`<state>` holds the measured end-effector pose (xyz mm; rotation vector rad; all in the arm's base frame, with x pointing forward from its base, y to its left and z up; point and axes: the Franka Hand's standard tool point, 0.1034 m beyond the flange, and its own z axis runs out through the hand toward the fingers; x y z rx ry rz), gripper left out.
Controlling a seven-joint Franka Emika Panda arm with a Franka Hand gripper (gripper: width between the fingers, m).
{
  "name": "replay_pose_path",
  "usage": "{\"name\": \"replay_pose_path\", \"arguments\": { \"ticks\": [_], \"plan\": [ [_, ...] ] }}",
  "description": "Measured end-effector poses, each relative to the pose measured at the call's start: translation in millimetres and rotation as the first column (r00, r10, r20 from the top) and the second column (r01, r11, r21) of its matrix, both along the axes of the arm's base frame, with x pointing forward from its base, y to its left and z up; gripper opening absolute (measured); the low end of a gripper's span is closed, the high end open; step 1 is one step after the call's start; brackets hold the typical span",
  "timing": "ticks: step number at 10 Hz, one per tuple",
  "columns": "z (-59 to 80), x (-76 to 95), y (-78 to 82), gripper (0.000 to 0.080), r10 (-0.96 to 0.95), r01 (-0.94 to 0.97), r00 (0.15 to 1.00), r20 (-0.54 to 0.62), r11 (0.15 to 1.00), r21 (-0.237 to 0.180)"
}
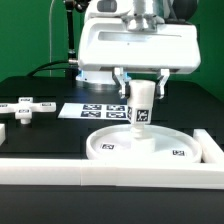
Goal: Assemble round table
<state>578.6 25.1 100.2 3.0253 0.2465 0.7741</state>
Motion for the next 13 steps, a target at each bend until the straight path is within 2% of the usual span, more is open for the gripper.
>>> {"name": "replay_pose_path", "arguments": {
  "ticks": [4, 7, 9, 11, 13],
  "plan": [
    [-0.5, -2.6, 6.8, 0.0409, 0.011, -0.011, 1.0, -0.002, 1.0, 0.001],
    [5.7, -1.9, 9.9, 0.041, 0.017, -0.017, 1.0, 0.006, 1.0, 0.0],
    [2.7, -5.9, 9.6, 0.041, 0.017, -0.017, 1.0, 0.001, 1.0, -0.001],
    [-2.7, -15.9, 15.9, 0.041, 0.03, -0.03, 1.0, 0.0, 1.0, -0.004],
    [-2.6, -17.2, 18.3, 0.041, 0.034, -0.034, 0.999, 0.013, 0.999, -0.005]
  ]
}}
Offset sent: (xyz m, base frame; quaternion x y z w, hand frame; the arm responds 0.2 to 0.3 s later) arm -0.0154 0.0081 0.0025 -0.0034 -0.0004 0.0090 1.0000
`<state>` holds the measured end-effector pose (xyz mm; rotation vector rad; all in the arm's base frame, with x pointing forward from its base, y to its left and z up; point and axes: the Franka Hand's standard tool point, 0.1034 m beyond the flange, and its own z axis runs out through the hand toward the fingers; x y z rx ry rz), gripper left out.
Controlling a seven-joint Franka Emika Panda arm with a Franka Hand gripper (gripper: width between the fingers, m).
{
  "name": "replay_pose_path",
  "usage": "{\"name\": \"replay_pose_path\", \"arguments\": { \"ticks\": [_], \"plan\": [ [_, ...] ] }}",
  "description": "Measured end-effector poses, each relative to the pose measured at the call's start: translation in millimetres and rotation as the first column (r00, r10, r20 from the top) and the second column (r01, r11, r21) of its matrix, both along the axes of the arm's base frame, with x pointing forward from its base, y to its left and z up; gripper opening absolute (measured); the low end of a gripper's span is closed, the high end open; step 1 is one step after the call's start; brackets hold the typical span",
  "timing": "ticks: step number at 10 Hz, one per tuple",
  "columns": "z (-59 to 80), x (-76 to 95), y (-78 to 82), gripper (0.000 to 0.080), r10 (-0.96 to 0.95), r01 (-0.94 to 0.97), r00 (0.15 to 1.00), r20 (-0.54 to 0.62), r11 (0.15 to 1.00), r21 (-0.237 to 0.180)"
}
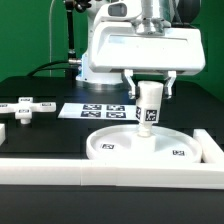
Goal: Assemble round table
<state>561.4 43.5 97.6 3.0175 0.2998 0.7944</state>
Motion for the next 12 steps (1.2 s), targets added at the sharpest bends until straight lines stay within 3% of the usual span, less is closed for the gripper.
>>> {"name": "replay_pose_path", "arguments": {
  "ticks": [2, 8, 12],
  "plan": [
    [-0.8, 0.5, -0.4, 0.041, -0.001, 0.001, 1.0, 0.007, 1.0, -0.001],
    [-20.6, 2.7, -2.6, 0.041, -0.004, 0.004, 1.0, -0.016, 1.0, -0.002],
    [-20.7, 6.2, -5.1, 0.041, -0.01, 0.01, 1.0, 0.018, 1.0, -0.003]
  ]
}}
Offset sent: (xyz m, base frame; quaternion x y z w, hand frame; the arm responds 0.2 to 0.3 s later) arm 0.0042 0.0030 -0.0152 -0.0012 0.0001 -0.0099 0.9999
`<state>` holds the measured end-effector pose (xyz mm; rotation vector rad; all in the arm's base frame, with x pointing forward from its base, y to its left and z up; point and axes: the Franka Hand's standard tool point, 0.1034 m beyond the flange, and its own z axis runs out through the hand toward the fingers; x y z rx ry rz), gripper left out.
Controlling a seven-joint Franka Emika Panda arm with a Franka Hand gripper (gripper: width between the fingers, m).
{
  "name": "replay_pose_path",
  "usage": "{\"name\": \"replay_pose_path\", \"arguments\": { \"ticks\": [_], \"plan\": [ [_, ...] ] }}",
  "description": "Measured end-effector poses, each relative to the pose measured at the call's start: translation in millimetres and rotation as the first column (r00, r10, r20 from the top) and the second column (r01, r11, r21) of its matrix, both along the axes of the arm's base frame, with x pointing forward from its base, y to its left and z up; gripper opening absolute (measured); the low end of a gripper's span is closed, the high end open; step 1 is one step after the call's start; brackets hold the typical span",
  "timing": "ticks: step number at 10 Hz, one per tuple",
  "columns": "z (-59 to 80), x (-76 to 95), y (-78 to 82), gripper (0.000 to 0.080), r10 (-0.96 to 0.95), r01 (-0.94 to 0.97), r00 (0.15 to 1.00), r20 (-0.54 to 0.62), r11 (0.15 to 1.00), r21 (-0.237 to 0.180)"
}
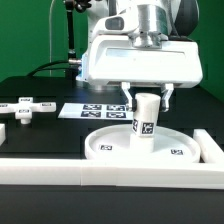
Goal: Assemble round table
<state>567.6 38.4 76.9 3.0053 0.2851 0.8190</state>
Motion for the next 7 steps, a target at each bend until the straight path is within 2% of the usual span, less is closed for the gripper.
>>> {"name": "replay_pose_path", "arguments": {
  "ticks": [2, 5, 7],
  "plan": [
    [0.1, 0.4, -1.7, 0.0611, -0.001, 0.001, 1.0, -0.002, 1.0, -0.001],
    [9.1, 4.6, -7.2, 0.0647, -0.005, 0.005, 1.0, -0.008, 1.0, -0.002],
    [21.4, 7.2, -9.9, 0.0649, -0.003, 0.003, 1.0, -0.017, 1.0, -0.004]
  ]
}}
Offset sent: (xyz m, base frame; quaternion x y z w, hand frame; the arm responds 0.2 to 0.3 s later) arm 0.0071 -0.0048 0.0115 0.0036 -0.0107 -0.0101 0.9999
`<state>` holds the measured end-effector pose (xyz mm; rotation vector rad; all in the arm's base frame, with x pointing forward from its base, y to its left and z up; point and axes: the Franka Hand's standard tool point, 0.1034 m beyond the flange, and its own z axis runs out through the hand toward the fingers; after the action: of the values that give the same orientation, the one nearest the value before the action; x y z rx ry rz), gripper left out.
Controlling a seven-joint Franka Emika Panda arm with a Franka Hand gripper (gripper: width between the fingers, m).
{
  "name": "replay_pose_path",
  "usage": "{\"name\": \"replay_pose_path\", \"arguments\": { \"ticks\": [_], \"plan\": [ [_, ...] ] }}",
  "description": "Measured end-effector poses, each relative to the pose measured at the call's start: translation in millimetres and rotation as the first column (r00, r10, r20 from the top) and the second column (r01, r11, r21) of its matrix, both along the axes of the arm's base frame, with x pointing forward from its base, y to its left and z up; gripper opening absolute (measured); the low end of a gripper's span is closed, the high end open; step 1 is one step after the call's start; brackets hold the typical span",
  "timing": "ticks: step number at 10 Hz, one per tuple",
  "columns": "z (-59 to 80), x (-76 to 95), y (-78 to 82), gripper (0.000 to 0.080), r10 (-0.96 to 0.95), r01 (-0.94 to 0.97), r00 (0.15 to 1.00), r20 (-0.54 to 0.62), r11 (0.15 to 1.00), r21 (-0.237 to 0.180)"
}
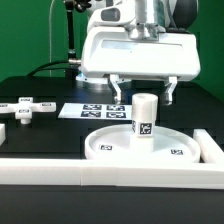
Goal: Assemble round table
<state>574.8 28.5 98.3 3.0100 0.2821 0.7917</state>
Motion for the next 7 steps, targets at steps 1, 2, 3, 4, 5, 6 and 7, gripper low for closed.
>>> {"name": "replay_pose_path", "arguments": {
  "ticks": [1, 2, 3, 4, 5, 6, 7],
  "plan": [
    [4.2, 1.0, -0.7, 0.0649, 0.0, 0.0, 1.0, 0.001, 1.0, 0.0],
    [0.6, -0.3, -0.2, 0.0649, 0.001, -0.001, 1.0, -0.004, 1.0, 0.0],
    [0.1, -0.6, -0.1, 0.0649, 0.001, -0.001, 1.0, -0.006, 1.0, 0.0],
    [-1.0, -1.3, 0.7, 0.0649, 0.003, -0.003, 1.0, -0.019, 1.0, 0.001],
    [-3.3, -2.0, 1.0, 0.0649, 0.003, -0.003, 1.0, -0.024, 1.0, 0.001],
    [-9.4, -4.0, 4.2, 0.0649, 0.009, -0.008, 0.999, -0.047, 1.0, 0.003],
    [-13.2, -6.1, 8.6, 0.0649, 0.018, -0.017, 0.993, -0.121, 1.0, 0.01]
  ]
}}
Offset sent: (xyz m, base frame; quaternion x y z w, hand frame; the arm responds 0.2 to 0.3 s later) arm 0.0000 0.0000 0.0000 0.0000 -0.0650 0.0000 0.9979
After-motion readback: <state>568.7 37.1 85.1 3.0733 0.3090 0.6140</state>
